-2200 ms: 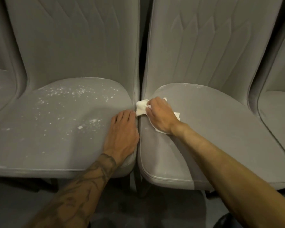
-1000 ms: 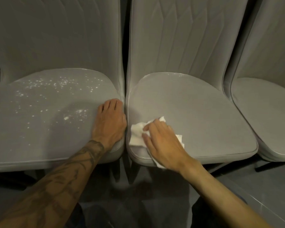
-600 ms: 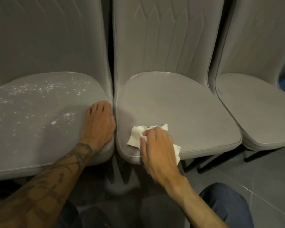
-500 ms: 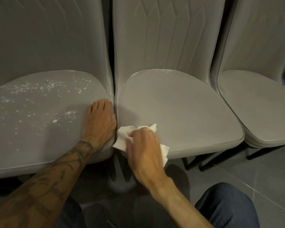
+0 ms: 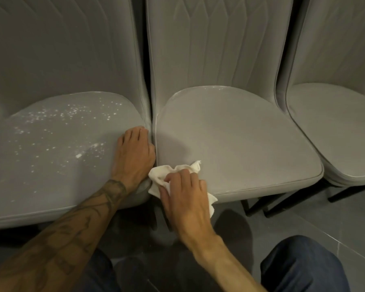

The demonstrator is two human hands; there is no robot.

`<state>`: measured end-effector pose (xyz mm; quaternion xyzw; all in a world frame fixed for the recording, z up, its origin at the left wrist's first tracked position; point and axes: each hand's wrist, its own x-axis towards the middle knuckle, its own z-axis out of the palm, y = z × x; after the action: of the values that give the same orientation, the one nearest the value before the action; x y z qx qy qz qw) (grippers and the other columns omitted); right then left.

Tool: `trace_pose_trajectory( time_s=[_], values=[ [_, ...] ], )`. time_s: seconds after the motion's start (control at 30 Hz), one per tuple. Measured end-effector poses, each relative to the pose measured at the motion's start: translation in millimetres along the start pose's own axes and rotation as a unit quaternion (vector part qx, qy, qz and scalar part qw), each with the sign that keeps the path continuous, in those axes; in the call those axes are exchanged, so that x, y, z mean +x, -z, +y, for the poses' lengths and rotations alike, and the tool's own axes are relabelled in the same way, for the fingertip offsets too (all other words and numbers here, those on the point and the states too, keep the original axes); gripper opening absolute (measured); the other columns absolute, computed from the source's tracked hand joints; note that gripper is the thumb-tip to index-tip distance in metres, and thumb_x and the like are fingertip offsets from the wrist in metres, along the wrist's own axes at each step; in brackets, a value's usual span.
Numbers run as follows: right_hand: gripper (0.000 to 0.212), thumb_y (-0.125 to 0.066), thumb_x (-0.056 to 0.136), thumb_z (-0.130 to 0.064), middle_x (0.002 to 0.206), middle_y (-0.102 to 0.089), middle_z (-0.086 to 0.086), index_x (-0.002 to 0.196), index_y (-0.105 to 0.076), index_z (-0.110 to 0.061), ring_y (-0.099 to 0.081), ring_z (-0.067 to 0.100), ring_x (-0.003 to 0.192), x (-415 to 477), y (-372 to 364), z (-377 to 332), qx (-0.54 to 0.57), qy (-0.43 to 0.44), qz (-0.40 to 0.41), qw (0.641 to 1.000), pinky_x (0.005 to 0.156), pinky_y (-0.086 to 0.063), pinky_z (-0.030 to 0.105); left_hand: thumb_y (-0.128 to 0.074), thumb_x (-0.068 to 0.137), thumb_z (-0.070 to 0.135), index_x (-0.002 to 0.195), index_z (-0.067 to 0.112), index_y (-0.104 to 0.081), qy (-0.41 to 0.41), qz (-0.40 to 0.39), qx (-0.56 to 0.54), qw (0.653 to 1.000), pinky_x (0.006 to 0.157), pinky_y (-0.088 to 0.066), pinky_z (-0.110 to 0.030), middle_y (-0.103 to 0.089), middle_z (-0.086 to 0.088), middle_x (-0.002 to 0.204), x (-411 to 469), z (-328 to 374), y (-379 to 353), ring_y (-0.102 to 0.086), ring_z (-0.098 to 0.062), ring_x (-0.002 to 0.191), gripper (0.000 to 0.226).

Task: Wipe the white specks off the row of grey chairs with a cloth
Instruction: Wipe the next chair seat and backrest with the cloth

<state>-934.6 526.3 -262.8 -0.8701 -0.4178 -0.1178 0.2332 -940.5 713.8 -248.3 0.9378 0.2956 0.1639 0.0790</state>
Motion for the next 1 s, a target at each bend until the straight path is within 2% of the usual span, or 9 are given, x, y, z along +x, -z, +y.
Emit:
trace_pose_trajectory(
  time_s=[0.07, 0.23, 0.37, 0.47, 0.67, 0.77, 0.83, 0.93, 1.0],
  values=[
    [0.019, -0.047, 0.103, -0.042, 0.105, -0.051, -0.003, 0.108, -0.052, -0.024, -0.047, 0.018, 0.089, -6.9, 11.4, 22.8, 0.019, 0.017, 0.003, 1.0, 0.075, -0.038, 0.034, -0.034, 0.096, 0.025, 0.108, 0.009, -0.056, -0.003, 0.012, 0.01, 1.0, 0.092, -0.042, -0.047, -0.06, -0.015, 0.109, 0.6, -2.2, -2.6, -0.055, -0.034, 0.102, 0.03],
    [0.019, -0.048, 0.103, -0.037, 0.102, -0.051, 0.001, 0.107, -0.054, -0.019, -0.046, 0.02, 0.088, -12.4, 14.6, 26.4, -0.035, -0.08, 0.044, 0.995, 0.074, -0.037, 0.034, -0.047, 0.099, 0.022, 0.108, 0.011, -0.054, -0.013, 0.033, 0.002, 0.999, 0.093, -0.041, -0.044, -0.058, -0.012, 0.107, 1.1, -5.0, -7.5, -0.052, -0.028, 0.1, 0.015],
    [0.016, -0.053, 0.101, -0.037, 0.103, -0.055, -0.002, 0.105, -0.057, -0.022, -0.048, 0.016, 0.088, -10.1, -10.7, -12.1, -0.015, -0.013, 0.019, 1.0, 0.078, -0.042, 0.033, -0.048, 0.099, 0.019, 0.112, 0.008, -0.056, -0.016, 0.021, 0.003, 1.0, 0.098, -0.042, -0.046, -0.06, -0.014, 0.114, 2.6, -7.1, -7.1, -0.055, -0.031, 0.107, 0.019],
    [0.016, -0.049, 0.102, -0.037, 0.105, -0.05, -0.004, 0.111, -0.052, -0.025, -0.045, 0.017, 0.089, -16.1, 0.0, 21.6, -0.013, 0.01, 0.01, 1.0, 0.079, -0.036, 0.032, -0.049, 0.099, 0.02, 0.115, 0.007, -0.056, -0.017, 0.023, 0.007, 1.0, 0.098, -0.042, -0.047, -0.06, -0.015, 0.116, 2.4, -8.0, -6.9, -0.054, -0.033, 0.108, 0.022],
    [0.025, -0.05, 0.096, -0.034, 0.111, -0.053, 0.008, 0.113, -0.051, -0.016, -0.048, 0.034, 0.097, -25.6, 46.0, 126.0, -0.113, -0.112, 0.062, 0.985, 0.079, -0.035, 0.045, -0.047, 0.102, 0.021, 0.12, 0.005, -0.055, -0.018, 0.011, -0.009, 1.0, 0.103, -0.041, -0.05, -0.059, -0.017, 0.121, 1.6, -6.6, -5.8, -0.053, -0.035, 0.112, 0.026],
    [0.024, -0.05, 0.099, -0.026, 0.108, -0.055, 0.015, 0.11, -0.054, -0.005, -0.045, 0.036, 0.093, -20.9, 50.7, 129.6, -0.149, -0.165, 0.113, 0.968, 0.075, -0.035, 0.047, -0.048, 0.101, 0.021, 0.117, 0.005, -0.055, -0.016, 0.015, -0.004, 1.0, 0.1, -0.041, -0.049, -0.058, -0.017, 0.118, 1.5, -5.3, -4.4, -0.053, -0.035, 0.11, 0.023],
    [0.023, -0.051, 0.099, -0.024, 0.105, -0.056, 0.016, 0.108, -0.057, -0.004, -0.046, 0.033, 0.089, -15.1, 39.0, 97.6, -0.133, -0.123, 0.116, 0.977, 0.076, -0.034, 0.046, -0.048, 0.1, 0.02, 0.114, 0.006, -0.055, -0.017, 0.019, -0.003, 1.0, 0.098, -0.041, -0.049, -0.058, -0.017, 0.115, 2.0, -5.1, -3.2, -0.053, -0.035, 0.108, 0.022],
    [0.021, -0.047, 0.101, -0.034, 0.105, -0.052, 0.005, 0.11, -0.054, -0.017, -0.043, 0.024, 0.089, -11.2, 16.6, 42.4, -0.059, -0.059, 0.06, 0.995, 0.079, -0.033, 0.04, -0.047, 0.099, 0.021, 0.113, 0.005, -0.055, -0.019, 0.024, 0.003, 1.0, 0.096, -0.041, -0.052, -0.059, -0.019, 0.113, 2.7, -7.1, -4.5, -0.053, -0.038, 0.107, 0.023],
    [0.019, -0.044, 0.103, -0.037, 0.103, -0.05, 0.001, 0.108, -0.053, -0.02, -0.04, 0.019, 0.087, -10.4, 12.7, 34.0, -0.07, -0.022, 0.04, 0.996, 0.079, -0.03, 0.033, -0.043, 0.098, 0.025, 0.114, 0.005, -0.056, -0.018, 0.027, 0.008, 0.999, 0.095, -0.041, -0.053, -0.059, -0.022, 0.114, 2.3, -8.4, -5.3, -0.054, -0.041, 0.107, 0.029]
  ],
)
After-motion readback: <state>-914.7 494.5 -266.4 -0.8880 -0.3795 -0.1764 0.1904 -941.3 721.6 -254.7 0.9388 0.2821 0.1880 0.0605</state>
